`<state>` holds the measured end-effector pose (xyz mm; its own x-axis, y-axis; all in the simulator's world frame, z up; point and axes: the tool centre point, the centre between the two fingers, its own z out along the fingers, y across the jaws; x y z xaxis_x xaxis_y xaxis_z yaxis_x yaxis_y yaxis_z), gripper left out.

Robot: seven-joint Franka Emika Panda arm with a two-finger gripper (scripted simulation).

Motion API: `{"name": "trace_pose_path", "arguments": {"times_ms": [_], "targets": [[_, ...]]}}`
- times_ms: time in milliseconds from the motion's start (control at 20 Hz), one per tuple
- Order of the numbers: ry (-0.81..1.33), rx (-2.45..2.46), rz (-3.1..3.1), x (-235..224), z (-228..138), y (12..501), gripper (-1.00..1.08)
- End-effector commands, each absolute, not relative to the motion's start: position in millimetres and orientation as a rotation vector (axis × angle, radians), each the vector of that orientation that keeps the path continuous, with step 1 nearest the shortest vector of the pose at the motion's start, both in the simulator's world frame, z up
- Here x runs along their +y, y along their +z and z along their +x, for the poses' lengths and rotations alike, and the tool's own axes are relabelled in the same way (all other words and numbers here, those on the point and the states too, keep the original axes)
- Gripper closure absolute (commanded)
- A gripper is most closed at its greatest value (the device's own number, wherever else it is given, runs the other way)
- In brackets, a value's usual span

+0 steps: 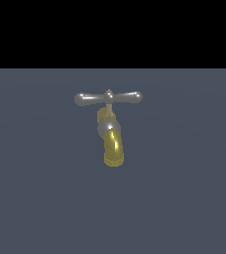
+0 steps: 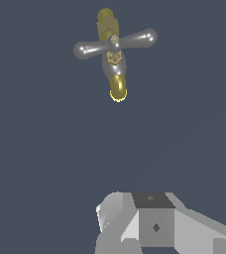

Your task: Turn on the faucet by rotating a designated handle.

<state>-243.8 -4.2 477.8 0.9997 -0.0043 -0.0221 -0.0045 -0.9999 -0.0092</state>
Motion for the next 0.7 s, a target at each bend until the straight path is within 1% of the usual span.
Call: {"name": "trace_pose_path", "arguments": {"times_ms": [0, 650], "targets": [[0.035, 0.007, -3.132, -4.3, -243.8, 477.8, 1.08], [0.034, -0.146, -3.129, -18.1, -239.2, 461.6, 1.08]]}}
